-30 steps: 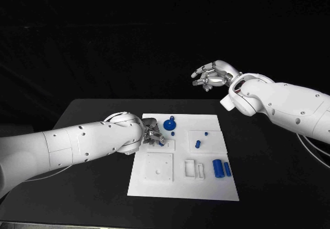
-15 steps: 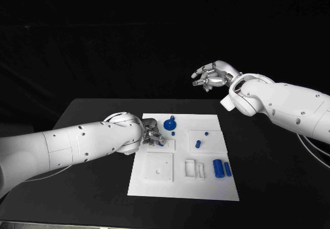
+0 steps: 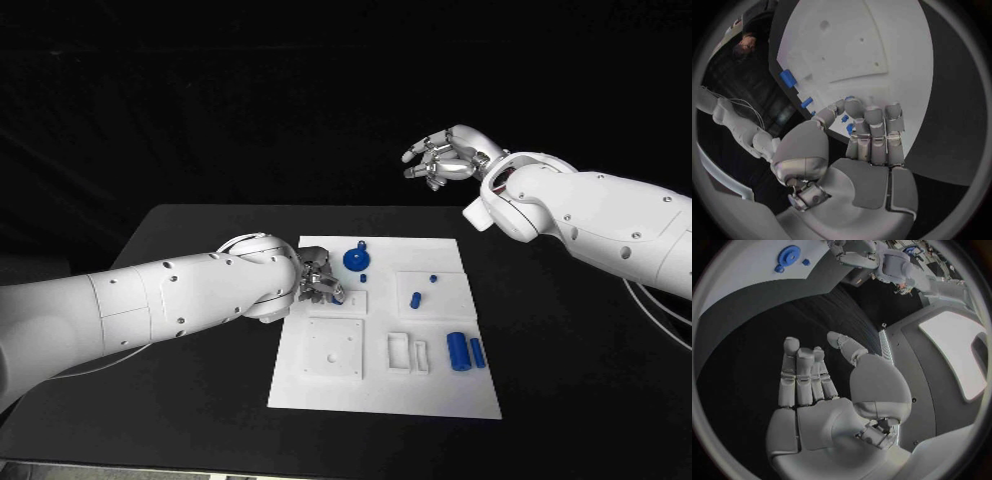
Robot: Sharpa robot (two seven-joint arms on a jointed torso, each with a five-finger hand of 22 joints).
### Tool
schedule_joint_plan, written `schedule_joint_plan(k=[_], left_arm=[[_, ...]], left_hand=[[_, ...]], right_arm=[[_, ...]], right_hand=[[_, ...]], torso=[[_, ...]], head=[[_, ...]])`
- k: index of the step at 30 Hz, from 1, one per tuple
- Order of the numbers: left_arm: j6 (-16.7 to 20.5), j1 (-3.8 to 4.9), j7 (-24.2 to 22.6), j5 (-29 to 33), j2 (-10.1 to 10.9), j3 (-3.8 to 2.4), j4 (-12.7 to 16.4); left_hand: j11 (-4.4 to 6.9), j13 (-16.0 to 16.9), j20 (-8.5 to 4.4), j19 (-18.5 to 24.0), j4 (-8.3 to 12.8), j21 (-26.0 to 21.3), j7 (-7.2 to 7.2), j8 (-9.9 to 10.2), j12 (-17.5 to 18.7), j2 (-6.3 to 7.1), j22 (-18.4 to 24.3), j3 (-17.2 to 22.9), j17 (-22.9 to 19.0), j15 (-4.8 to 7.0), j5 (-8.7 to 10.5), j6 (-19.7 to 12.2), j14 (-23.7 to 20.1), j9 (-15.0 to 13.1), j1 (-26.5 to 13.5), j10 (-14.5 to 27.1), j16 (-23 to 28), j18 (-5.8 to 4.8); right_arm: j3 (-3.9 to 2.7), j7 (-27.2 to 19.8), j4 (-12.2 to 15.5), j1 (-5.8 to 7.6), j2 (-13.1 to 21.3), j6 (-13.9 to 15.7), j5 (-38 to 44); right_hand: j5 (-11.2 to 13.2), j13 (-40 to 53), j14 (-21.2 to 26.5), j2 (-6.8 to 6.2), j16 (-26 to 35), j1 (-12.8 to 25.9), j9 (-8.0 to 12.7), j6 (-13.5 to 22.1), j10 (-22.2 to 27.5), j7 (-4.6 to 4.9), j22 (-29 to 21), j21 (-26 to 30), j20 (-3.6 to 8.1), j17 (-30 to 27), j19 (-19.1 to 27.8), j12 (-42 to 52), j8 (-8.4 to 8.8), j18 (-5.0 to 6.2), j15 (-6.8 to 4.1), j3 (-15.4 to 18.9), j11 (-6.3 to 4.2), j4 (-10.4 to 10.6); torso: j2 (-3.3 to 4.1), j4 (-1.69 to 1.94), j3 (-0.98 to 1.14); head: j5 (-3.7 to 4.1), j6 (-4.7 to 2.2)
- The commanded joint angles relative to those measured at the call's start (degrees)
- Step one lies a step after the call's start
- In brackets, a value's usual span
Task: Assemble the parts on the task board
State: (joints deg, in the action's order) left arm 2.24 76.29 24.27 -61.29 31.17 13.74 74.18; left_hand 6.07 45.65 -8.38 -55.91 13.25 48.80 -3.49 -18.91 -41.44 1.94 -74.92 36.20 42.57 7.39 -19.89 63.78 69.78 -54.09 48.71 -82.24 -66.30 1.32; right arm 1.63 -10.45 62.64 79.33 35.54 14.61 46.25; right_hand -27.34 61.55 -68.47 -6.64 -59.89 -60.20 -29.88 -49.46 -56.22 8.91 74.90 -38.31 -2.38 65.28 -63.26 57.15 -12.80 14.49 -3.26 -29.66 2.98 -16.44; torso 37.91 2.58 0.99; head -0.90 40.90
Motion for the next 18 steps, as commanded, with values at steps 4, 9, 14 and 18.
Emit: schedule_joint_plan(k=[4,9,14,18], left_arm=[[-2.07,-0.17,0.11,0.35,-0.29,0.10,-0.06],[-2.69,-0.17,0.13,0.36,-0.52,0.10,-0.20],[-2.84,-0.17,0.07,0.36,-1.09,0.10,-0.80],[-3.00,-0.18,0.02,0.35,-1.39,0.10,-1.06]], left_hand=[[0.53,0.07,-4.40,0.02,0.01,0.37,4.19,-0.30,-0.31,-0.84,-1.30,0.27,-0.08,0.14,-0.26,8.19,-0.16,-0.07,0.18,0.45,-0.35,0.65],[0.62,0.20,-4.46,0.04,-0.48,0.82,4.31,-0.47,-0.80,-0.98,-1.26,-0.10,-0.17,0.20,2.95,8.43,-0.06,-0.50,-0.50,0.40,-0.80,0.71],[0.67,0.23,-4.52,0.00,-0.97,1.05,4.35,-0.49,-1.03,-1.09,-1.22,-0.07,-0.31,0.30,4.85,8.46,-0.01,-0.69,-0.72,0.45,-0.98,0.77],[0.70,0.25,-4.54,-0.04,-1.18,1.14,4.37,-0.52,-1.13,-1.22,-1.22,-0.08,-0.35,0.34,5.20,8.52,0.04,-0.76,-0.83,0.44,-1.07,0.78]], right_arm=[[-0.02,-0.07,0.10,-0.03,0.02,-0.52,0.54],[-0.02,-0.10,0.21,-0.03,0.00,-0.80,0.73],[-0.02,-0.07,0.47,-0.03,-0.06,-0.94,0.95],[-0.02,-0.06,0.49,-0.03,-0.08,-0.94,1.01]], right_hand=[[-0.26,-0.10,0.31,0.09,0.07,-0.11,-0.10,-0.19,0.41,0.30,0.72,0.43,-0.16,-0.07,0.17,0.01,-0.21,0.51,-0.18,-0.50,-0.20,-0.01],[-0.35,-0.13,0.32,0.10,0.07,-0.17,-0.10,-0.19,0.43,0.30,0.73,0.46,-0.15,-0.09,0.17,0.02,-0.21,0.51,-0.19,-0.56,-0.20,-0.03],[-0.62,-0.26,0.40,-0.39,0.04,-0.80,-0.12,-0.15,0.52,0.27,0.83,0.60,-0.08,-0.19,0.20,0.09,-0.21,0.51,-0.22,-0.74,-0.23,-0.22],[-0.65,-0.26,0.41,-0.40,0.03,-0.84,-0.12,-0.15,0.53,0.27,0.83,0.60,-0.08,-0.20,0.20,0.09,-0.21,0.51,-0.22,-0.75,-0.23,-0.22]], torso=[[0.03,-0.10,0.07],[0.03,-0.10,0.09],[0.05,-0.07,0.11],[0.07,-0.11,0.10]], head=[[-0.10,0.15],[-0.14,0.20],[-0.09,0.20],[-0.10,0.29]])
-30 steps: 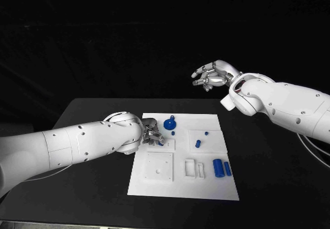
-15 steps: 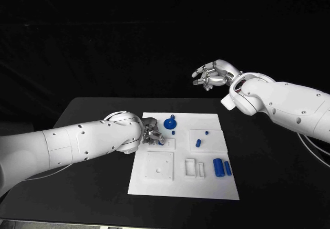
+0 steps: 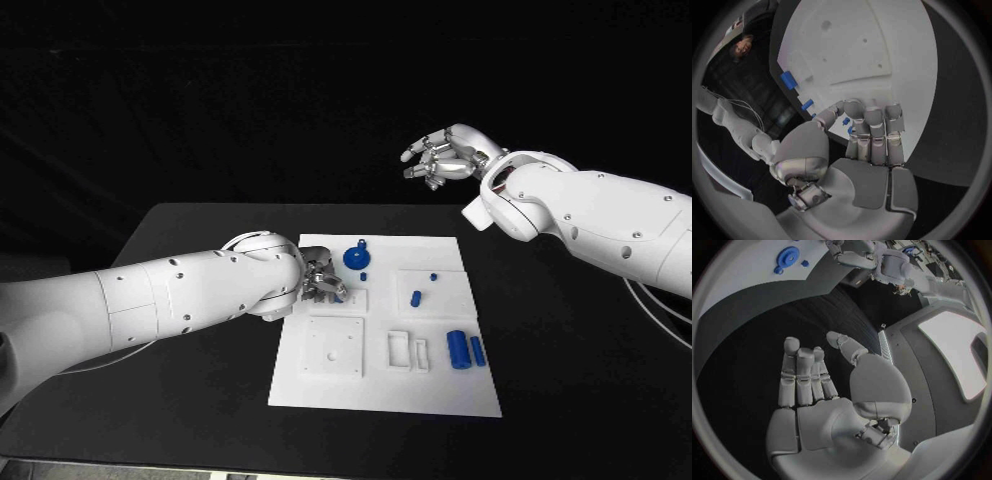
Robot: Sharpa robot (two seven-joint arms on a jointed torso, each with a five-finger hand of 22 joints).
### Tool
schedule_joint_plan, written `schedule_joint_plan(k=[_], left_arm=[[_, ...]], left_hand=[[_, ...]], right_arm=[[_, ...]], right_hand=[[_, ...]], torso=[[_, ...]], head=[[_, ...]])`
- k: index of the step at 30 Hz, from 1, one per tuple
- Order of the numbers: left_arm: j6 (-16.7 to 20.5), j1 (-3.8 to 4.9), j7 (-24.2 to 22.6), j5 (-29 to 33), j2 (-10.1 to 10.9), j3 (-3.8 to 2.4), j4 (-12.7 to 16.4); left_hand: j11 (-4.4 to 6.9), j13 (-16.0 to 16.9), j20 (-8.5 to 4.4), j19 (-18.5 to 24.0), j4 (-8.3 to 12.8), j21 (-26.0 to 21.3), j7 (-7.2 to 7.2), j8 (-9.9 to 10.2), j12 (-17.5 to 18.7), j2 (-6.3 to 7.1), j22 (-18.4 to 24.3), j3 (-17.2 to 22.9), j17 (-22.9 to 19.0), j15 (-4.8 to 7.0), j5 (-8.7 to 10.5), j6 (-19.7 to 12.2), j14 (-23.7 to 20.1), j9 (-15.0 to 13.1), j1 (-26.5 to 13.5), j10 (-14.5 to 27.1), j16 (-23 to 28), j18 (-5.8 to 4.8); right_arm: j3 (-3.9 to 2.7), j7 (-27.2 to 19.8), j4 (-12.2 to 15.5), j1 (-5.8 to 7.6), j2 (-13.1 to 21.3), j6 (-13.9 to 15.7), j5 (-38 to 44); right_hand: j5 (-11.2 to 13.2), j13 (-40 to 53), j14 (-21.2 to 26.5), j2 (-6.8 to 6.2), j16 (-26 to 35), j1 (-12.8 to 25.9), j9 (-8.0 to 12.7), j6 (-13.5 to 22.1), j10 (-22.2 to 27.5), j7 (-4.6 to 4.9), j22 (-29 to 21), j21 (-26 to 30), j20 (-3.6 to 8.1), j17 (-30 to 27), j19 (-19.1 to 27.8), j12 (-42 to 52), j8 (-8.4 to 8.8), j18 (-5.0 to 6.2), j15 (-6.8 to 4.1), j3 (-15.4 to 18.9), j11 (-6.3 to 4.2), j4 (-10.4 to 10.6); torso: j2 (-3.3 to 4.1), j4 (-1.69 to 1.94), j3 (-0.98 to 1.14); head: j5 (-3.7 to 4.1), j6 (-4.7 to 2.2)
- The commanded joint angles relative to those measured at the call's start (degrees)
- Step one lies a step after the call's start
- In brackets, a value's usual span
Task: Assemble the parts on the task board
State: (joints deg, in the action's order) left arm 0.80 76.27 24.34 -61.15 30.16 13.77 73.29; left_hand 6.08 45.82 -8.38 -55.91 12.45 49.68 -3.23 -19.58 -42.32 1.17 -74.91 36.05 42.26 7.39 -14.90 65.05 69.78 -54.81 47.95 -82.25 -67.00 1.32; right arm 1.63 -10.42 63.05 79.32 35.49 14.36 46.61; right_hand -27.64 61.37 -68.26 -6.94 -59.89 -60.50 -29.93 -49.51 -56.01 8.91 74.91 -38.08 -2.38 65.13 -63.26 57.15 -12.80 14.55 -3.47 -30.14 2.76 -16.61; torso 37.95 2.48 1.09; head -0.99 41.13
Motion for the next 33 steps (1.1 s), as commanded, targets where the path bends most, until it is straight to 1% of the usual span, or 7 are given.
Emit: schedule_joint_plan(k=[1,4,7,22,24,27,33], left_arm=[[-1.63,-0.17,-0.10,0.21,-0.42,0.07,-0.21],[-1.87,-0.17,-0.26,0.21,-0.49,0.07,-0.26],[-2.00,-0.17,-0.32,0.21,-0.51,0.06,-0.31],[-0.73,-0.16,-0.47,0.23,-0.52,0.05,-0.48],[-0.18,-0.16,-0.52,0.44,-0.50,0.05,-0.54],[0.25,-0.16,-0.45,0.47,-0.47,0.05,-0.64],[0.51,-0.15,-0.30,0.59,-0.37,0.05,-0.67]], left_hand=[[0.70,0.09,-4.55,-0.06,-0.42,0.28,4.12,0.13,-0.28,-0.48,-1.24,0.07,-0.04,0.35,0.26,7.28,0.06,-0.07,-0.10,0.42,-0.40,0.78],[0.79,0.24,-4.60,-0.18,-0.93,0.51,4.23,-0.07,-0.68,-0.71,-1.26,-0.10,-0.02,0.43,0.82,7.53,0.27,-0.27,-0.54,0.25,-0.75,0.80],[0.85,0.37,-4.65,-0.10,-1.60,0.72,4.31,-0.20,-1.06,-1.05,-1.25,-0.15,-0.08,0.46,2.57,7.59,0.26,-0.52,-1.00,0.36,-1.08,0.85],[0.87,0.40,-4.69,0.00,-1.62,0.86,4.31,-0.21,-1.22,-1.53,-1.26,0.04,-0.15,0.51,2.61,7.48,0.14,-0.66,-0.94,0.49,-1.22,0.89],[0.80,0.30,-4.67,0.19,-1.76,0.92,4.23,-0.13,-1.21,-1.37,-1.23,-0.05,-0.32,0.53,3.66,7.24,-0.09,-0.76,-1.22,0.70,-1.19,0.87],[0.59,-0.28,-4.64,0.73,-2.49,0.66,3.97,0.44,-0.57,-0.17,-1.07,0.05,-0.91,0.49,7.56,6.42,-0.73,-0.74,-1.62,1.29,-0.61,0.86],[0.33,-1.21,-4.58,1.31,-4.98,0.04,3.62,1.34,0.39,4.03,-0.90,0.00,-1.76,0.45,10.43,5.37,-1.45,-0.71,-3.08,2.11,0.10,0.78]], right_arm=[[-0.02,-0.09,0.09,-0.02,-0.03,-0.69,0.65],[-0.02,-0.12,0.06,-0.02,-0.04,-0.74,0.65],[-0.02,-0.12,0.12,-0.02,-0.05,-0.79,0.65],[-0.02,-0.06,0.14,-0.09,-0.04,-0.94,0.67],[-0.02,-0.05,0.15,-0.09,0.02,-0.89,0.67],[-0.02,-0.05,0.14,-0.09,0.07,-0.87,0.67],[-0.01,-0.04,0.13,-0.10,0.14,-0.82,0.67]], right_hand=[[-0.49,-0.10,0.20,-0.09,0.03,-0.54,-0.08,-0.10,0.32,0.28,0.84,0.38,-0.08,-0.07,0.19,0.10,-0.21,0.45,0.00,-0.27,-0.02,-0.02],[-0.93,-0.16,0.22,-0.07,0.00,-0.56,-0.09,-0.10,0.33,0.29,0.87,0.43,-0.12,-0.11,0.16,0.15,-0.22,0.45,0.00,-0.29,-0.01,0.05],[-1.53,-0.24,0.23,-0.13,-0.04,-0.43,-0.09,-0.07,0.35,0.31,0.92,0.49,-0.16,-0.17,0.12,0.21,-0.22,0.45,0.02,-0.21,0.01,0.10],[-2.94,-0.45,0.25,-0.02,-0.17,-0.19,-0.13,-0.07,0.38,0.31,1.02,0.64,-0.18,-0.33,0.01,0.38,-0.24,0.45,0.03,0.01,0.02,0.11],[-2.97,-0.45,0.25,0.00,-0.17,-0.19,-0.13,-0.07,0.38,0.31,1.02,0.64,-0.18,-0.33,0.01,0.38,-0.25,0.45,0.03,0.01,0.02,0.12],[-3.00,-0.46,0.26,-0.01,-0.17,-0.18,-0.13,-0.07,0.39,0.31,1.02,0.65,-0.18,-0.34,0.00,0.38,-0.25,0.45,0.03,0.01,0.02,0.12],[-3.06,-0.50,0.27,-0.06,-0.18,-0.07,-0.13,-0.03,0.41,0.32,1.04,0.67,-0.20,-0.36,0.00,0.40,-0.23,0.45,0.04,0.10,0.03,0.14]], torso=[[0.02,-0.02,-0.01],[-0.01,-0.02,0.03],[-0.02,-0.06,0.05],[-0.01,0.04,-0.02],[-0.02,0.05,-0.03],[-0.02,0.07,-0.04],[-0.02,0.09,-0.05]], head=[[-0.01,0.08],[0.02,0.10],[0.02,0.17],[0.16,0.15],[0.16,0.14],[0.24,0.10],[0.26,0.10]])
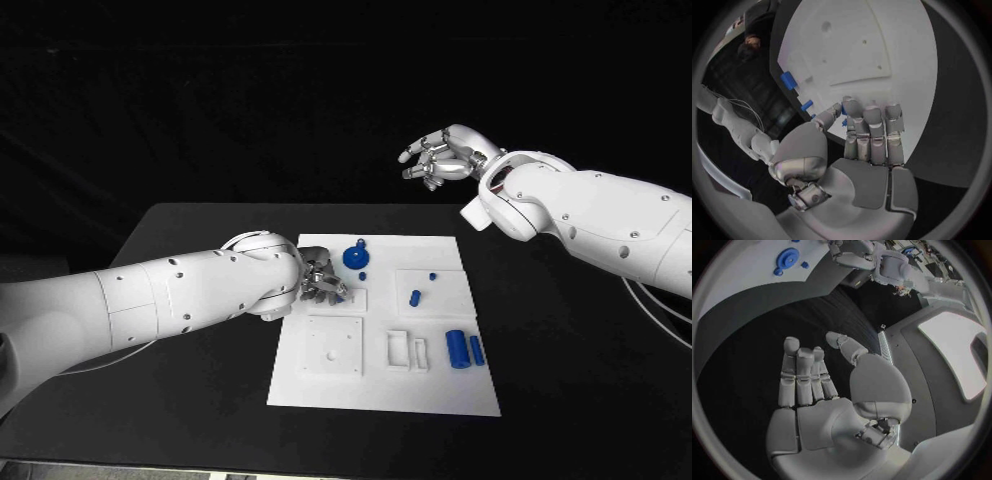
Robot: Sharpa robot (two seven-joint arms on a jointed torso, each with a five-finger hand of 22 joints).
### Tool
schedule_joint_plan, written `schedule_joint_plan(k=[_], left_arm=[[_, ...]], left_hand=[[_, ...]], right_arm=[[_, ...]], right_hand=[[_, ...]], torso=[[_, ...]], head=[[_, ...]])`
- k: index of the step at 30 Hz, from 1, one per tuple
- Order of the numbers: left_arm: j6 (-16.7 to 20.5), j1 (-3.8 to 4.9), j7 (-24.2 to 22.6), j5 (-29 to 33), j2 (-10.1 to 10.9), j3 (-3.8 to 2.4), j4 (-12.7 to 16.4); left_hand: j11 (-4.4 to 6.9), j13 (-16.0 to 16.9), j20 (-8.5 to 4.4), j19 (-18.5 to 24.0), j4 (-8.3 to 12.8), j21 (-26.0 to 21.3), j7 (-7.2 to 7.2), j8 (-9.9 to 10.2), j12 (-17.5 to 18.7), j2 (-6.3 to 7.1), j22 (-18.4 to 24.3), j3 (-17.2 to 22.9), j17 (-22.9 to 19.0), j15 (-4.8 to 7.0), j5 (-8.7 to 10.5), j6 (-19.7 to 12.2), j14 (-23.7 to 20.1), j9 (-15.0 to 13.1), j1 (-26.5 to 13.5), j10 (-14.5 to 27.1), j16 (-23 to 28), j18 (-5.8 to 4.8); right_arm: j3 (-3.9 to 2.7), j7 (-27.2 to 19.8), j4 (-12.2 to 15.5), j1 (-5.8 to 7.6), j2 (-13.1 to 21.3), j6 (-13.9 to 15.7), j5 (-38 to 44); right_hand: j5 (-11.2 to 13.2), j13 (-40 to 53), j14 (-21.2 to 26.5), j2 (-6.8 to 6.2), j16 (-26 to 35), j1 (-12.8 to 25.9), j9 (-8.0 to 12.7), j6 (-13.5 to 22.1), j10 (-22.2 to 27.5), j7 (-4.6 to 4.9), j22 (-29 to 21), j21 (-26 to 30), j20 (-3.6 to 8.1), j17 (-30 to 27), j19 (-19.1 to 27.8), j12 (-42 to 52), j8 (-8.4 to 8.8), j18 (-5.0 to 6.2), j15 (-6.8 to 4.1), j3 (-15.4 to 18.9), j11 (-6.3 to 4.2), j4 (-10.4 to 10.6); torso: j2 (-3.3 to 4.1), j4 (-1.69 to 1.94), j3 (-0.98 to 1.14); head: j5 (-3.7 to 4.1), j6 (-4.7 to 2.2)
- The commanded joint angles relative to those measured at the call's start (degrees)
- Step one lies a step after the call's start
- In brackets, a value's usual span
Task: Assemble the parts on the task board
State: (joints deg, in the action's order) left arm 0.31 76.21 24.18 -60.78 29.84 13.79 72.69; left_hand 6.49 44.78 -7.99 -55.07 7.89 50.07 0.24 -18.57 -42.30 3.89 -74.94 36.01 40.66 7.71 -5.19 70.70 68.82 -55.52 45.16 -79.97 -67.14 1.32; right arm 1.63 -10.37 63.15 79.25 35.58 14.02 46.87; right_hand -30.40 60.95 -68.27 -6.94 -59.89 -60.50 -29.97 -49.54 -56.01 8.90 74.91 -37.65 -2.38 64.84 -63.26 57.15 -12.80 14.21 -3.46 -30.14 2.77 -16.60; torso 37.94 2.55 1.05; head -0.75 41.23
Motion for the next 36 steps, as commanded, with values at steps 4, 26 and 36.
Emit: schedule_joint_plan(k=[4,26,36], left_arm=[[1.00,-0.09,-0.10,0.38,0.02,0.03,-0.07],[1.94,-0.09,-0.05,1.25,0.18,0.03,-0.15],[0.66,-0.09,0.14,1.30,0.09,0.03,-0.06]], left_hand=[[-0.20,-0.51,-4.99,0.62,-2.08,-0.61,-0.01,0.79,0.52,4.13,-0.87,0.18,-0.53,0.15,2.06,-0.82,-0.77,-0.07,-0.73,0.09,0.32,0.74],[-2.11,-0.52,-5.14,0.93,-4.36,-0.54,-2.17,6.29,-0.49,6.38,-1.06,0.36,-0.88,0.42,2.17,-5.88,-1.47,3.34,1.44,0.16,-0.56,0.56],[-3.04,-0.45,-5.20,1.09,-5.69,-0.63,-3.18,8.62,-0.75,8.39,-0.99,0.37,-1.11,0.49,2.33,-8.34,-1.93,5.42,1.58,0.59,-0.74,0.41]], right_arm=[[-0.01,-0.10,0.03,-0.03,0.07,-0.43,0.41],[-0.01,-0.10,-0.12,-0.33,0.10,-0.59,0.41],[-0.01,-0.08,-0.07,-0.35,0.12,-0.79,0.38]], right_hand=[[-0.31,-0.09,0.29,-0.09,-0.18,-0.04,-0.08,0.04,0.43,0.34,1.04,0.26,-0.20,-0.08,0.01,0.40,-0.21,0.79,0.03,0.12,0.03,0.13],[-0.33,-0.14,0.33,-0.08,-0.19,0.06,-0.06,0.15,0.48,0.37,1.05,0.31,-0.21,-0.13,0.00,0.42,-0.16,0.79,0.06,0.21,0.06,0.16],[-0.23,-0.19,0.33,-0.06,-0.22,0.24,-0.05,0.25,0.49,0.40,1.07,0.34,-0.23,-0.17,-0.03,0.46,-0.11,0.79,0.09,0.35,0.09,0.22]], torso=[[0.00,0.05,0.01],[0.05,0.03,0.00],[0.01,-0.02,0.00]], head=[[-0.02,0.03],[-0.14,0.09],[-0.17,0.11]])
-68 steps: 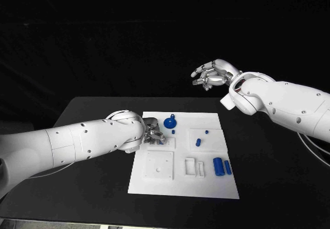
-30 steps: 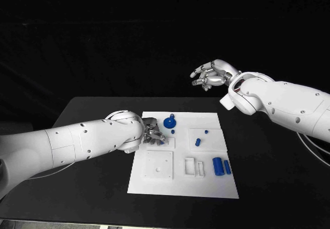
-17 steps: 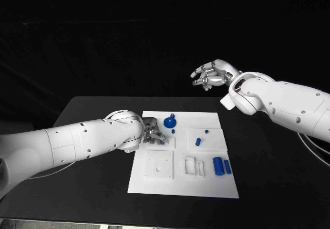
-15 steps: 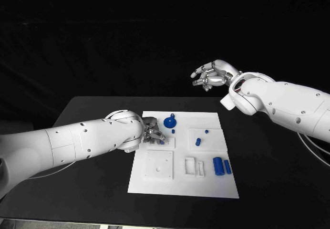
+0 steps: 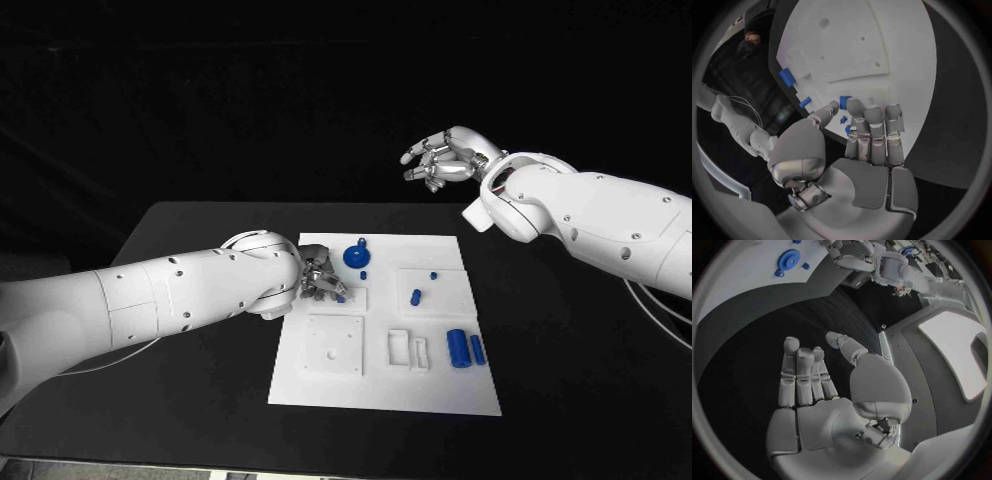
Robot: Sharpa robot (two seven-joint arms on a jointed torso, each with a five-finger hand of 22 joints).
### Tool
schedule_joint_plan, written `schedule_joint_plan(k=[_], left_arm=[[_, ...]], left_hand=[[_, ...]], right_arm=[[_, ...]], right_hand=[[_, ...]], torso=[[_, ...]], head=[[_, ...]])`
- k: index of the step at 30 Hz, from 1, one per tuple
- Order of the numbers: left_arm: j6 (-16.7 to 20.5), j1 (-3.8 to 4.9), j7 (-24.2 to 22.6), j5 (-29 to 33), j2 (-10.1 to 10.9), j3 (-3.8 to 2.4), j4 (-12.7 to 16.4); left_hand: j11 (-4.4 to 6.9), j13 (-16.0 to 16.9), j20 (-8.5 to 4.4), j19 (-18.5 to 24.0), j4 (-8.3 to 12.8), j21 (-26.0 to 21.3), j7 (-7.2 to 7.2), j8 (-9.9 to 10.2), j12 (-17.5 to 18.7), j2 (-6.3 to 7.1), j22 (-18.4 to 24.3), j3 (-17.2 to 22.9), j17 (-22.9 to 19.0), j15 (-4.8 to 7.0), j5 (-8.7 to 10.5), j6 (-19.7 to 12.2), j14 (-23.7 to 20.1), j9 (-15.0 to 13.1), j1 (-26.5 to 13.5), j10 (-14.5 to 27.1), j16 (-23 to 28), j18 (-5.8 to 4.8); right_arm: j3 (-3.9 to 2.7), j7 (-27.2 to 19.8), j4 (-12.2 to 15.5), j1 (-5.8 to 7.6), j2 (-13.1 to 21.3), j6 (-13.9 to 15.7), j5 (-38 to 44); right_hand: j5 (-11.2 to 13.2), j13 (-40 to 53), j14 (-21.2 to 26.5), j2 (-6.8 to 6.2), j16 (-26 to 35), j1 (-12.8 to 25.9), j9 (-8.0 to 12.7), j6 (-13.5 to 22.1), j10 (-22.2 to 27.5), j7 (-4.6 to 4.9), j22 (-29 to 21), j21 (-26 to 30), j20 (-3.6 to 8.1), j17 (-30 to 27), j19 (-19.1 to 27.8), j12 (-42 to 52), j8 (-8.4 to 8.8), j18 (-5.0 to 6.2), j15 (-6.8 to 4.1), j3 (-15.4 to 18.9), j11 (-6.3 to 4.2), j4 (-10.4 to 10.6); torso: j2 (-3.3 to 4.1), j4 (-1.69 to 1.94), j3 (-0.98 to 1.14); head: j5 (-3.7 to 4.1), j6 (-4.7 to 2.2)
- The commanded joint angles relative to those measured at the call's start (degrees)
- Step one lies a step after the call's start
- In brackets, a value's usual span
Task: Assemble the parts on the task board
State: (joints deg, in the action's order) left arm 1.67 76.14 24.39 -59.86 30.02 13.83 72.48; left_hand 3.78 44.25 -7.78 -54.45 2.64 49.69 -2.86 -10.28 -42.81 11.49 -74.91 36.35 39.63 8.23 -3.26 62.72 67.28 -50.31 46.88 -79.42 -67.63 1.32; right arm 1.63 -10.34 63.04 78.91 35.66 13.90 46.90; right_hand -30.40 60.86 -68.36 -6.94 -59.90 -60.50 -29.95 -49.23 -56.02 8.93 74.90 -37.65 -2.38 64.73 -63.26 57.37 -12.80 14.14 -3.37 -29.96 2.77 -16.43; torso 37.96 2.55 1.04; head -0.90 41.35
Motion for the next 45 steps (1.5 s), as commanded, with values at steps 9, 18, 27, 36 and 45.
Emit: schedule_joint_plan(k=[9,18,27,36,45], left_arm=[[-2.36,-0.02,0.28,-0.36,-0.19,-0.01,0.20],[-3.22,-0.02,0.64,-0.91,-0.23,-0.01,0.00],[-3.47,-0.04,0.71,-0.92,-0.94,-0.01,-0.68],[-4.44,-0.11,0.74,-0.97,-0.88,-0.01,-0.88],[-4.15,-0.11,0.76,-0.95,-0.75,-0.01,-0.78]], left_hand=[[-0.46,0.18,-5.43,0.50,-1.43,-0.23,-0.22,0.68,-0.40,1.57,-1.02,0.06,-0.05,0.01,0.47,-0.63,-0.48,0.63,-0.42,0.14,-0.43,0.36],[-0.25,0.49,-5.53,0.45,-3.26,-0.08,0.01,0.50,-0.87,1.83,-1.05,0.11,0.06,0.14,0.47,0.17,-0.46,0.95,-0.86,0.13,-0.92,0.35],[-0.05,0.68,-5.62,0.48,-3.80,0.07,0.21,0.26,-1.16,0.28,-1.10,-0.12,0.11,0.25,0.47,0.77,-0.49,1.07,-0.60,0.18,-1.22,0.36],[0.23,0.81,-5.75,0.59,-2.53,0.33,0.50,-0.11,-1.44,-1.54,-1.14,-1.40,0.10,0.35,0.47,1.59,-0.41,1.17,0.35,0.12,-1.57,0.38],[0.36,0.64,-5.84,0.72,3.71,0.51,0.61,-0.21,-1.57,-6.64,-1.06,-1.88,-0.25,0.43,0.21,2.05,-0.31,1.86,4.81,0.05,-1.73,0.30]], right_arm=[[-0.02,-0.07,0.06,-0.02,0.05,-0.87,0.35],[-0.02,-0.02,0.06,-0.02,0.10,-0.88,0.35],[-0.02,0.00,0.28,-0.02,0.17,-0.82,0.35],[-0.02,0.06,0.44,-0.02,0.40,-0.80,0.35],[-0.02,0.05,0.36,-0.02,0.28,-0.89,0.35]], right_hand=[[-0.17,-0.11,0.42,-0.06,-0.23,0.28,-0.06,-0.02,0.50,0.38,1.08,0.35,-0.22,-0.08,-0.05,0.26,-0.09,0.86,0.00,0.21,0.09,0.04],[-0.09,-0.13,0.42,-0.05,-0.25,0.33,-0.06,0.03,0.49,0.39,1.08,0.36,-0.22,-0.09,-0.07,0.29,-0.07,0.86,0.01,0.26,0.10,0.05],[-0.09,-0.15,0.42,-0.02,-0.26,0.32,-0.06,0.05,0.50,0.39,1.08,0.38,-0.21,-0.11,-0.08,0.30,-0.06,0.86,0.01,0.26,0.10,0.03],[-0.08,-0.17,0.42,-0.02,-0.26,0.31,-0.06,0.05,0.50,0.40,1.08,0.39,-0.20,-0.12,-0.08,0.32,-0.06,0.86,0.02,0.26,0.11,0.02],[-0.08,-0.19,0.42,0.00,-0.27,0.30,-0.06,0.05,0.51,0.40,1.09,0.41,-0.20,-0.13,-0.09,0.33,-0.06,0.86,0.02,0.25,0.11,0.02]], torso=[[-0.01,0.01,0.02],[0.05,-0.06,-0.02],[0.16,-0.15,-0.04],[0.35,-0.16,-0.03],[0.23,-0.15,-0.02]], head=[[0.01,0.08],[0.09,0.18],[0.19,0.32],[0.17,0.77],[0.20,0.97]])
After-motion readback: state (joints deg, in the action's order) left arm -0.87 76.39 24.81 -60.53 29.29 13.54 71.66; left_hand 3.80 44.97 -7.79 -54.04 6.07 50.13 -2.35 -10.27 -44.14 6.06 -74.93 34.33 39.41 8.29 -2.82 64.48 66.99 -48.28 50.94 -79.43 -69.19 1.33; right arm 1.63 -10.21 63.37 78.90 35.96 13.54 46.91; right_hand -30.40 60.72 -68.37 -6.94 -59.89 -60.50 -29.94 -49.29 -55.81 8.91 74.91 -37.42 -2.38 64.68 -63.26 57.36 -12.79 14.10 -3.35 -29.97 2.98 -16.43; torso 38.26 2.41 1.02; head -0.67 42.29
